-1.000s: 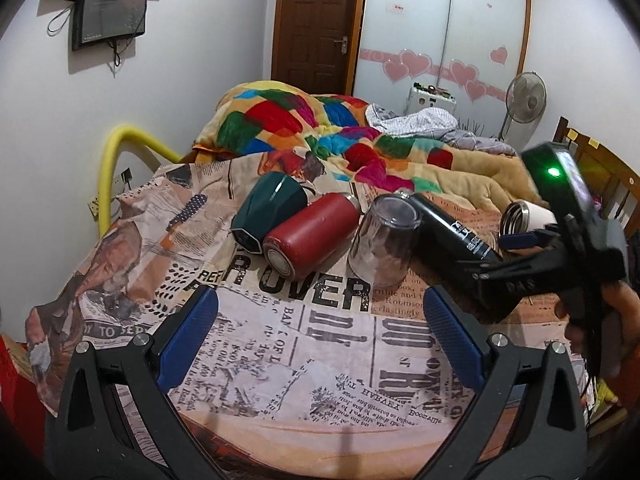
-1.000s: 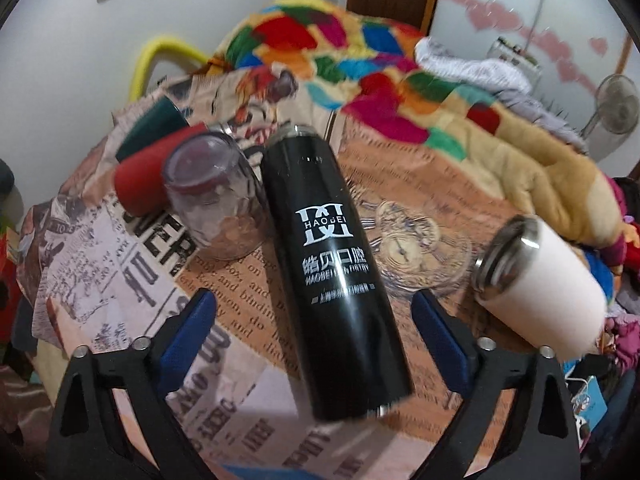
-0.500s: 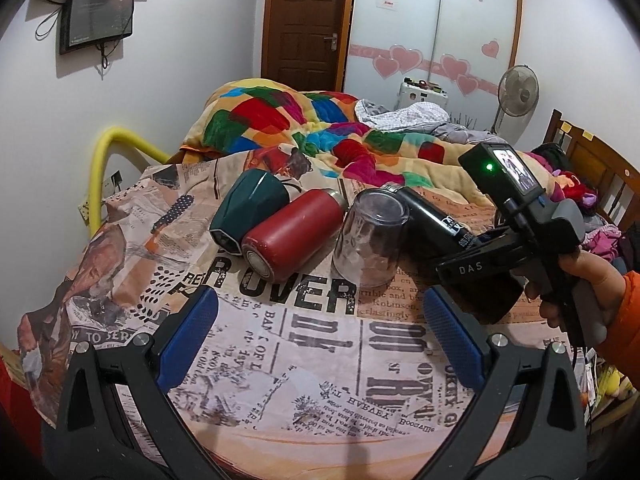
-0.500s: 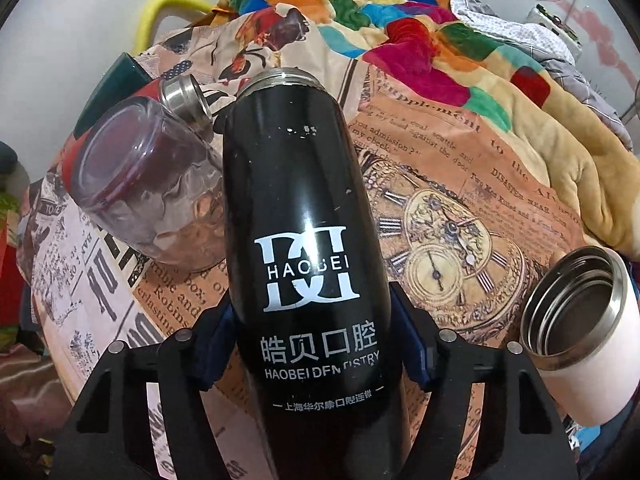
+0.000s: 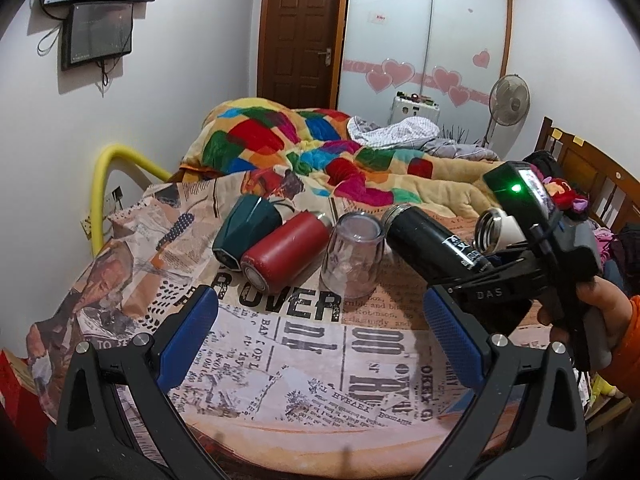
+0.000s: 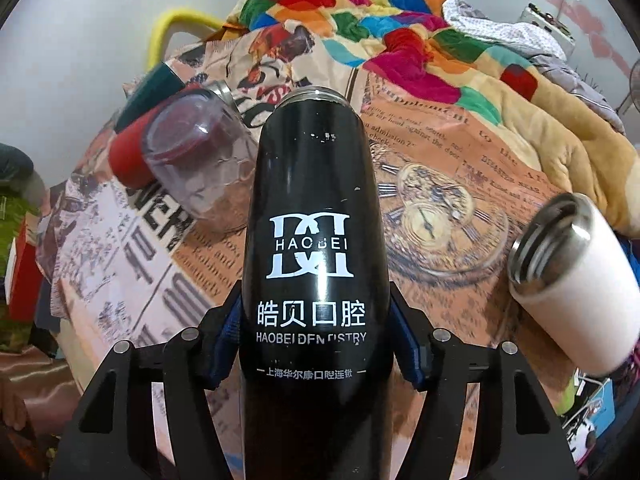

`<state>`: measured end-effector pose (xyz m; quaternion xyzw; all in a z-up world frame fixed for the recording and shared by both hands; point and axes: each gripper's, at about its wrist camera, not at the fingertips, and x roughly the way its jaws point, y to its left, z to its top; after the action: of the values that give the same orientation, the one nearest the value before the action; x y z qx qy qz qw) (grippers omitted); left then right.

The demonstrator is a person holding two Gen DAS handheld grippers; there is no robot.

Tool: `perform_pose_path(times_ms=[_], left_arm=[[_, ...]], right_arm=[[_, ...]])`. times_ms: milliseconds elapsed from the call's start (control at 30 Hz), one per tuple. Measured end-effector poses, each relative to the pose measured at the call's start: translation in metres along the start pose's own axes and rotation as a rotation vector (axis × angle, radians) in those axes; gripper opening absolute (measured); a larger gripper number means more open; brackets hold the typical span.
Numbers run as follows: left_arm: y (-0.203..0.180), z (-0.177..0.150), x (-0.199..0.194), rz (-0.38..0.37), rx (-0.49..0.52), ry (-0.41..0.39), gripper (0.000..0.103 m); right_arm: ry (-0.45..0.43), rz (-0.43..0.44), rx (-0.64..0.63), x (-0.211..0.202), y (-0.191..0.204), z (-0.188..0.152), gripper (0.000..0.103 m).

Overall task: Flip cup upright
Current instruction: 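Close the right gripper around the black thermos body and lift it, then carry the black thermos with the right gripper toward the left gripper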

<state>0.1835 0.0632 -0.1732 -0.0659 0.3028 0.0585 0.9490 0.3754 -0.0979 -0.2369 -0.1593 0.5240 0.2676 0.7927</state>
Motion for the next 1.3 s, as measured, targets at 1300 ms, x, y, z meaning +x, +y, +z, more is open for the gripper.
perform_pose_path(times_ms=[1300], left_arm=[[0.031,-0.030,-0.034,0.024,-0.101,0.085,0.103]], right_arm=[[-0.012,0.064,-0.208,0.016,0.101,-0.068,0.062]])
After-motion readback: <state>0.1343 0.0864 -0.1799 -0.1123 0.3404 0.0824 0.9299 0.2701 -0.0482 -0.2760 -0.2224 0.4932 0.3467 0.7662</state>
